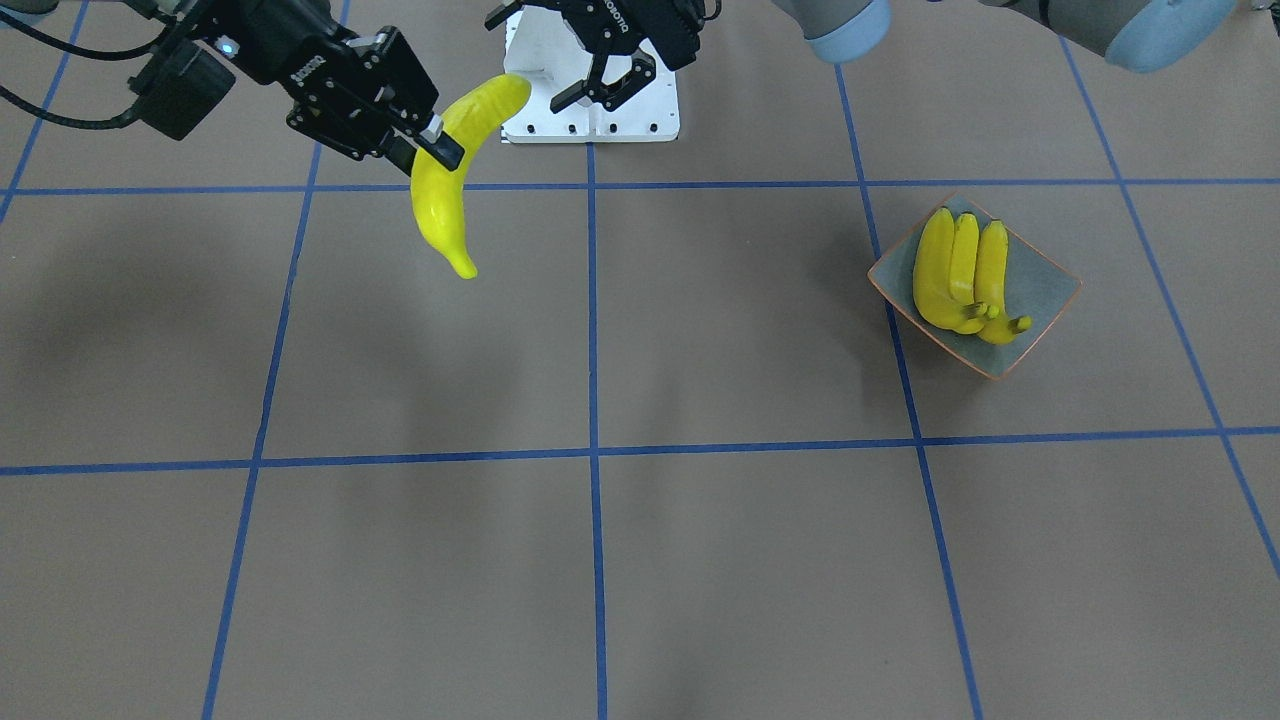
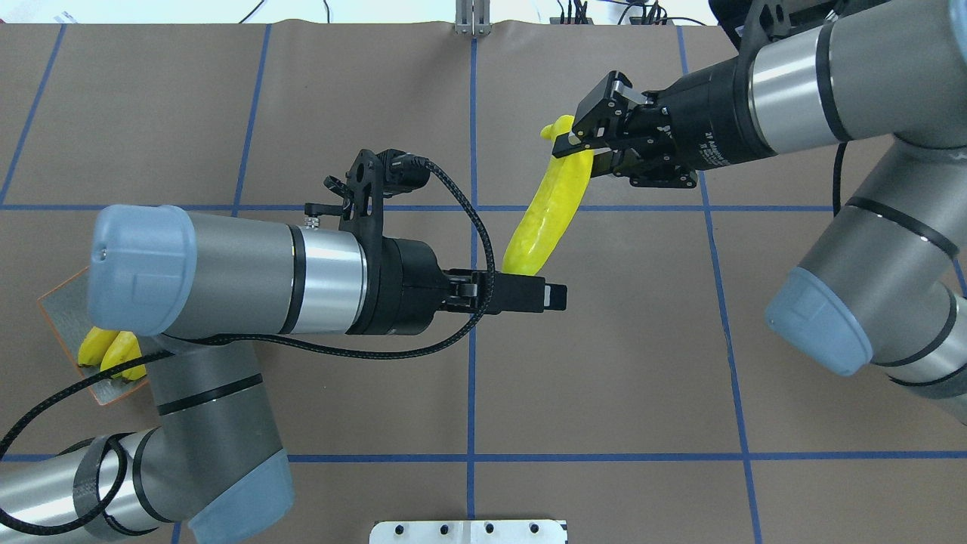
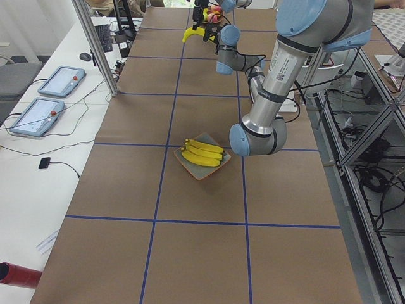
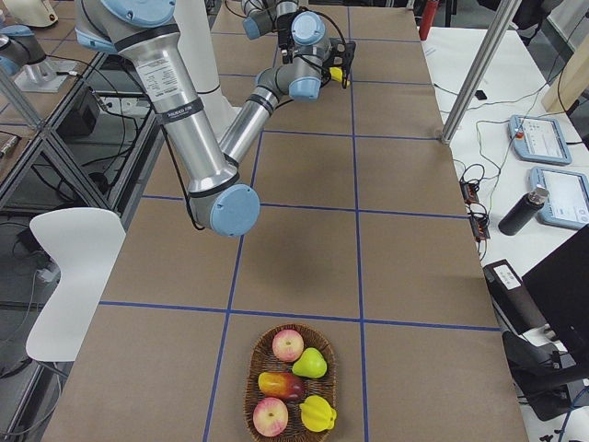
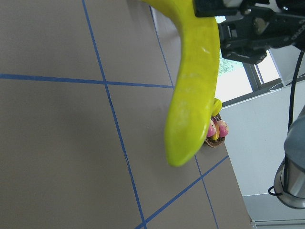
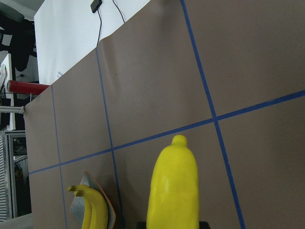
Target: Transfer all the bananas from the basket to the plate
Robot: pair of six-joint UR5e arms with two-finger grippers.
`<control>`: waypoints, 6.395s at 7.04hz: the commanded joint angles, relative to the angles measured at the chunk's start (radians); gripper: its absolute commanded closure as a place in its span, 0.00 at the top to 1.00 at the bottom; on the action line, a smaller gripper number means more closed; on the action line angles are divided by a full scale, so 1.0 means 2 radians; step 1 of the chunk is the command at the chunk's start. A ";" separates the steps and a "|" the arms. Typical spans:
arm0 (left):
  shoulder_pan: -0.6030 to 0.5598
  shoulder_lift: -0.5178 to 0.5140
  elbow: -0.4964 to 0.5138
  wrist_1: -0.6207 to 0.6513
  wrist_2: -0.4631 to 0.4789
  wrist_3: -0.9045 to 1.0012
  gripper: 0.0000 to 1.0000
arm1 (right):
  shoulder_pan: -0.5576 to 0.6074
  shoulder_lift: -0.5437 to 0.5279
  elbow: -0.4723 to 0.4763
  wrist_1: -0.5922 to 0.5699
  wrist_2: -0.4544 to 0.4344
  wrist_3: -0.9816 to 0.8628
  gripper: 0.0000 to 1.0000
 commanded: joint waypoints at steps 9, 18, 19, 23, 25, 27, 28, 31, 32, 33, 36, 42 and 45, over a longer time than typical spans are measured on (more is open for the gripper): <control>0.000 0.001 -0.001 -0.002 0.000 0.001 0.14 | -0.059 -0.006 0.023 -0.003 -0.029 0.001 0.09; -0.039 0.193 -0.026 0.005 0.002 0.064 0.00 | 0.117 -0.076 -0.020 -0.130 0.005 -0.167 1.00; -0.053 0.222 -0.026 0.005 0.002 0.102 0.00 | 0.136 -0.107 -0.036 -0.130 0.005 -0.224 1.00; -0.078 0.329 -0.031 0.005 0.002 0.247 0.00 | 0.226 -0.167 -0.122 -0.130 0.005 -0.458 1.00; -0.083 0.384 -0.033 0.005 0.002 0.314 0.00 | 0.248 -0.167 -0.157 -0.129 -0.003 -0.525 1.00; -0.081 0.416 -0.034 0.004 0.002 0.351 0.00 | 0.255 -0.166 -0.172 -0.126 -0.004 -0.538 1.00; -0.074 0.422 -0.034 0.002 0.002 0.352 0.09 | 0.255 -0.166 -0.172 -0.126 -0.004 -0.539 1.00; -0.060 0.422 -0.031 0.002 0.002 0.385 0.98 | 0.256 -0.166 -0.172 -0.125 -0.003 -0.538 1.00; -0.060 0.422 -0.030 0.002 0.003 0.388 0.99 | 0.256 -0.166 -0.172 -0.125 -0.003 -0.538 1.00; -0.060 0.421 -0.030 0.001 0.003 0.388 0.99 | 0.258 -0.165 -0.171 -0.125 -0.003 -0.538 1.00; -0.071 0.413 -0.041 0.002 -0.005 0.387 1.00 | 0.268 -0.169 -0.172 -0.126 -0.002 -0.551 1.00; -0.358 0.348 -0.040 0.289 -0.123 0.610 1.00 | 0.327 -0.249 -0.183 -0.128 0.009 -0.718 1.00; -0.489 0.325 0.012 0.415 -0.198 0.799 1.00 | 0.375 -0.274 -0.219 -0.141 0.062 -0.806 1.00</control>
